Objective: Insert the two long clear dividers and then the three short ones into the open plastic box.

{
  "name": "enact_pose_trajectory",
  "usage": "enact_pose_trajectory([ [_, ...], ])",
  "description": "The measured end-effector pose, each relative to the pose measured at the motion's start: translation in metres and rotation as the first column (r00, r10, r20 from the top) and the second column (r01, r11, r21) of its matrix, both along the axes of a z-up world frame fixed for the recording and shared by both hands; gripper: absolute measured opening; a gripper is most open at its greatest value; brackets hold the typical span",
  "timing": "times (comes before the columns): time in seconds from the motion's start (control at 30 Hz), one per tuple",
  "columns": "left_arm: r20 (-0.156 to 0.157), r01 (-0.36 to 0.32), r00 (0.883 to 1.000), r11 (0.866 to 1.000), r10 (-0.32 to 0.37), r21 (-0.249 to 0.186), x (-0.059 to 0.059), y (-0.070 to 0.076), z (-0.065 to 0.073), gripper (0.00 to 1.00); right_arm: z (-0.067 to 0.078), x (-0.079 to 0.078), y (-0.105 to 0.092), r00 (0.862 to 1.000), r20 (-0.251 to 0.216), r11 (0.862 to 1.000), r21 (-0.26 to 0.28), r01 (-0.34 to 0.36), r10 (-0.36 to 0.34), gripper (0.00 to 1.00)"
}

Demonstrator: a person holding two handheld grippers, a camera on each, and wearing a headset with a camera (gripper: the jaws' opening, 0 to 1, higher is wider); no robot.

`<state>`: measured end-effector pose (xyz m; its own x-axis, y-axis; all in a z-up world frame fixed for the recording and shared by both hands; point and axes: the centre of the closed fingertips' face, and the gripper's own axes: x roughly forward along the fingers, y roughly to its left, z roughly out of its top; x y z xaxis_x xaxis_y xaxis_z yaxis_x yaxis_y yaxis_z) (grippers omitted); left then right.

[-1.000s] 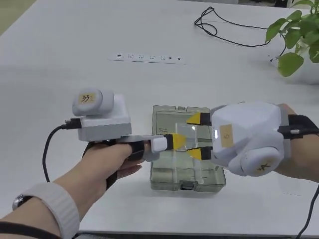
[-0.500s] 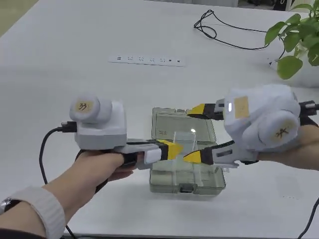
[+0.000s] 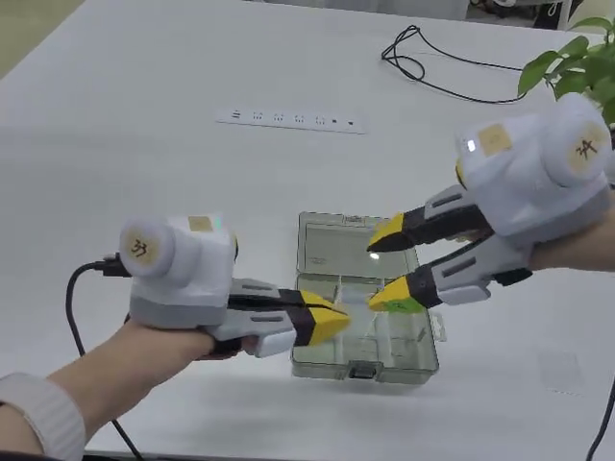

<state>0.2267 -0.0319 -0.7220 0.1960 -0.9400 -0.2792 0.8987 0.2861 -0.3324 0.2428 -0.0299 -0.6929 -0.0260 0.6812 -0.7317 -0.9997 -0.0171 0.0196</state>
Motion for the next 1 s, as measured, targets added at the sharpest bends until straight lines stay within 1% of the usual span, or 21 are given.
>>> enact_pose_trajectory([
  [0.03,0.025,0.012,1.0,1.0,-0.012,0.001,-0.002,-0.001,0.0,0.0,-0.002,-0.006,0.0,0.999,-0.027,0.999,-0.019,-0.029,0.029,0.34],
  [0.07,0.037,0.016,0.999,1.0,-0.016,-0.002,-0.002,-0.001,0.001,0.0,-0.002,-0.009,0.001,0.999,-0.032,0.999,-0.025,-0.041,0.04,0.31],
  [0.1,0.052,0.023,0.998,1.0,-0.023,0.002,-0.003,0.0,0.001,0.0,-0.002,-0.012,0.003,0.997,-0.042,0.998,-0.032,-0.061,0.059,0.29],
  [0.13,0.069,0.026,0.997,1.0,-0.027,0.007,-0.002,0.0,0.001,0.0,-0.002,-0.014,0.004,0.997,-0.049,0.997,-0.034,-0.063,0.061,0.28],
  [0.17,0.081,0.034,0.996,0.999,-0.035,0.01,-0.004,0.0,0.0,0.0,-0.002,-0.019,0.006,0.995,-0.073,0.996,-0.036,-0.078,0.075,0.26],
  [0.2,0.088,0.039,0.995,0.999,-0.04,0.013,-0.004,0.0,0.0,0.0,-0.003,-0.021,0.006,0.993,-0.086,0.996,-0.039,-0.086,0.083,0.24],
  [0.23,0.098,0.045,0.994,0.999,-0.047,0.018,-0.005,0.0,-0.001,0.0,-0.004,-0.021,0.008,0.994,-0.082,0.996,-0.039,-0.082,0.079,0.22],
  [0.27,0.115,0.054,0.992,0.998,-0.056,0.025,-0.006,-0.001,-0.001,0.0,-0.006,-0.025,0.008,0.991,-0.096,0.994,-0.052,-0.096,0.09,0.21],
  [0.33,0.127,0.06,0.99,0.998,-0.063,0.028,-0.008,-0.002,-0.001,0.0,-0.008,-0.027,0.009,0.99,-0.099,0.993,-0.059,-0.107,0.1,0.18],
  [0.37,0.139,0.062,0.988,0.998,-0.065,0.028,-0.008,-0.002,0.0,0.0,-0.009,-0.028,0.009,0.989,-0.106,0.992,-0.064,-0.109,0.102,0.17],
  [0.4,0.153,0.065,0.986,0.998,-0.068,0.027,-0.008,-0.002,0.001,0.0,-0.013,-0.027,0.008,0.988,-0.113,0.992,-0.067,-0.111,0.103,0.17],
  [0.43,0.16,0.068,0.985,0.997,-0.071,0.025,-0.008,-0.003,0.001,0.0,-0.014,-0.028,0.008,0.988,-0.114,0.991,-0.07,-0.111,0.103,0.16],
  [0.5,0.193,0.079,0.978,0.996,-0.085,0.034,-0.009,-0.003,0.002,0.0,-0.015,-0.03,0.006,0.984,-0.138,0.989,-0.079,-0.123,0.112,0.12],
  [0.57,0.206,0.087,0.974,0.995,-0.094,0.045,-0.011,-0.003,0.001,0.0,-0.016,-0.03,0.005,0.984,-0.135,0.988,-0.084,-0.131,0.119,0.1],
  [0.7,0.215,0.088,0.972,0.995,-0.097,0.049,-0.011,-0.002,0.0,0.0,-0.017,-0.032,0.003,0.982,-0.133,0.984,-0.098,-0.147,0.134,0.07],
  [0.77,0.215,0.094,0.971,0.994,-0.102,0.049,-0.013,-0.002,0.0,0.0,-0.018,-0.032,0.003,0.983,-0.126,0.983,-0.102,-0.149,0.136,0.04],
  [0.83,0.215,0.096,0.971,0.994,-0.105,0.051,-0.014,-0.002,0.0,0.0,-0.019,-0.032,0.002,0.981,-0.126,0.981,-0.106,-0.16,0.146,0.03],
  [0.9,0.212,0.094,0.972,0.994,-0.104,0.053,-0.013,-0.002,-0.001,0.0,-0.019,-0.032,0.002,0.981,-0.114,0.979,-0.111,-0.169,0.156,0.03],
  [0.97,0.21,0.096,0.972,0.994,-0.106,0.056,-0.014,-0.002,-0.002,0.0,-0.021,-0.031,0.001,0.982,-0.12,0.979,-0.12,-0.163,0.148,0.03],
  [1.0,0.204,0.093,0.974,0.994,-0.103,0.055,-0.014,-0.002,-0.002,0.0,-0.021,-0.031,0.001,0.982,-0.12,0.979,-0.122,-0.163,0.149,0.03],
])
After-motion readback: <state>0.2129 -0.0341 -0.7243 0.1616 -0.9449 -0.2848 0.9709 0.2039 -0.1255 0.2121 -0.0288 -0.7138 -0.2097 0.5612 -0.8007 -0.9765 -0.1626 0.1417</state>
